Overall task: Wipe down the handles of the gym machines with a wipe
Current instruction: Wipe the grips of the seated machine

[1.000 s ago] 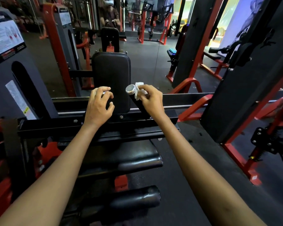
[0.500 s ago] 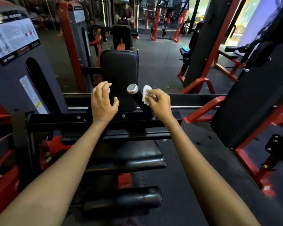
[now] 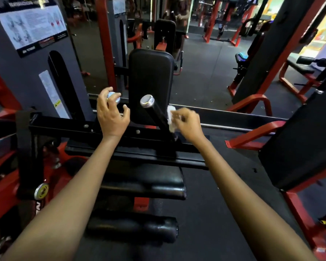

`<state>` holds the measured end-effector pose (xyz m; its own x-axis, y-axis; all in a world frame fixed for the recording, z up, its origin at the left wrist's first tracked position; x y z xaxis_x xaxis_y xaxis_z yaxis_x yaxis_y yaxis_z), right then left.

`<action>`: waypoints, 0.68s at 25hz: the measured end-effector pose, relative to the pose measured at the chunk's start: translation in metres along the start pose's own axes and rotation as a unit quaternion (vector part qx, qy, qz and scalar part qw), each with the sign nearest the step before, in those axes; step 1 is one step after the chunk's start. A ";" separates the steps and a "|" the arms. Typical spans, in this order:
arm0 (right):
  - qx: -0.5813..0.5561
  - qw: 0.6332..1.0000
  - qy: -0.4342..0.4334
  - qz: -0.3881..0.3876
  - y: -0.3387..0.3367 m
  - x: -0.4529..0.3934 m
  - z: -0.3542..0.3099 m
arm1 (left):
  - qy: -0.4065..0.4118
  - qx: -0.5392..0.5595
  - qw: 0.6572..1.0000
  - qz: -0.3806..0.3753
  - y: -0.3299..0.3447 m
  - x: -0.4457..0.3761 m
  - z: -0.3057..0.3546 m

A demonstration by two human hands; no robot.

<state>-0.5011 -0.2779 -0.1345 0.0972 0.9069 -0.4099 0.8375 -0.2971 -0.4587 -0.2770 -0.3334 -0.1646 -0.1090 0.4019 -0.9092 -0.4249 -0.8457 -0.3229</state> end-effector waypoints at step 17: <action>-0.084 0.983 -0.116 -0.113 0.006 -0.044 -0.030 | -0.234 0.009 0.972 -0.028 -0.018 -0.016 0.035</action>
<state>-0.4844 -0.3105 -0.0959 -0.2096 0.8458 -0.4907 0.9030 -0.0250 -0.4289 -0.2989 -0.3127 -0.1348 -0.4802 0.5666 -0.6696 -0.4575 -0.8131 -0.3599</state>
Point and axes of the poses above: each hand's wrist, its own x-axis away from the middle knuckle, its own y-axis out of the palm, z = x × y, the point moved 2 cm from there along -x, towards the middle knuckle, and after that the axes turned 12 degrees about -x, right-handed, at the moved point
